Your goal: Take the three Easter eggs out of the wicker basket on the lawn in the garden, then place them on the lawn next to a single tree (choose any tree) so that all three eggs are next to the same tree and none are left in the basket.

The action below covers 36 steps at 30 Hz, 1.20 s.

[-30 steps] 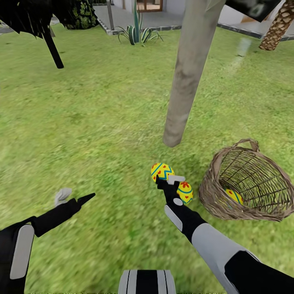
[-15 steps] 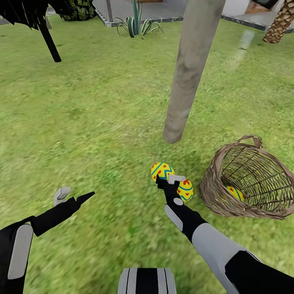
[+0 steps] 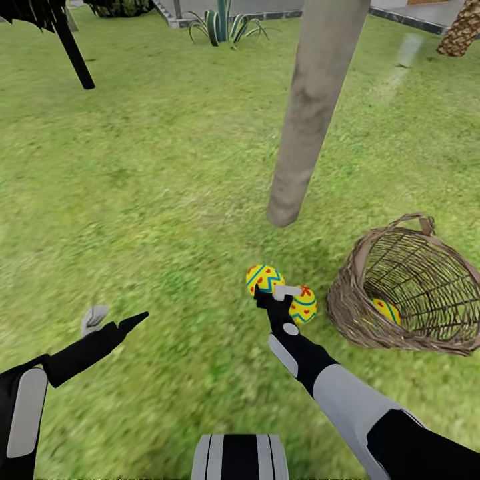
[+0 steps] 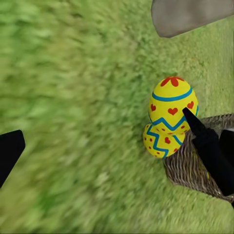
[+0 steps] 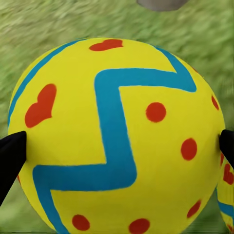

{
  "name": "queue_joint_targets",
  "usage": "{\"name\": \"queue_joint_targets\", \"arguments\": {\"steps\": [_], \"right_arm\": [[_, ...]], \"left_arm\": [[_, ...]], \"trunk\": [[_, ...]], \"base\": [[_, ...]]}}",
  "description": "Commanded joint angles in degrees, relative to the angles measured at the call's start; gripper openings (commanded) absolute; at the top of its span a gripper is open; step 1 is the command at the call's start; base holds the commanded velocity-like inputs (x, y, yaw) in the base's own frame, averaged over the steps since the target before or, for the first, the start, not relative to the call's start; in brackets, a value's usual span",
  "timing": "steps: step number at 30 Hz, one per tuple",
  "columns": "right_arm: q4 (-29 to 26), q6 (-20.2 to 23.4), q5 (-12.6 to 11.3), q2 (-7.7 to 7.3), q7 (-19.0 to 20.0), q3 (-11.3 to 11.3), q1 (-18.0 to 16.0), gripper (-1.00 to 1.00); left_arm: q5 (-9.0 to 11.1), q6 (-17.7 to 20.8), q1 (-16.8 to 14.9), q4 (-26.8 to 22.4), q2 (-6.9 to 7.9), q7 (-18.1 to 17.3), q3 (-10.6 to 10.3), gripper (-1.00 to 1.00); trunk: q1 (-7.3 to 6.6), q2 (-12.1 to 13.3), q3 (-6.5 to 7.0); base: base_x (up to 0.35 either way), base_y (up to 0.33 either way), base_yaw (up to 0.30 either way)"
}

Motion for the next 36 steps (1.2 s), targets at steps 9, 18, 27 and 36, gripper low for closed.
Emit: {"name": "queue_joint_targets", "arguments": {"steps": [9,18,27,36], "right_arm": [[-0.16,-1.43,-0.36,-0.06,-0.14,0.56,0.0,-1.0],[-0.01,-2.28,1.96,-0.06,0.0,0.62,0.02,-1.0],[0.0,-2.23,2.13,-0.03,-0.2,0.63,0.02,-1.0],[-0.1,-2.28,2.17,-0.06,-0.26,0.63,0.02,1.0]], "left_arm": [[-0.19,0.29,-0.04,-0.01,-0.01,-0.37,0.16,1.0],[-0.14,0.3,-0.04,0.15,-0.03,-0.37,0.33,1.0],[-0.19,0.12,-0.13,0.1,-0.17,-0.46,0.92,1.0],[-0.11,0.12,-0.13,0.09,-0.19,-0.46,0.94,1.0]], "trunk": [[0.22,-0.14,-2.03],[0.24,-0.15,-2.26],[0.24,-0.15,-2.26],[0.24,-0.15,-2.26]], "base": [[0.0,0.0,0.0],[0.017,0.0,0.0],[0.067,0.0,0.0],[0.0,0.0,0.0]]}}
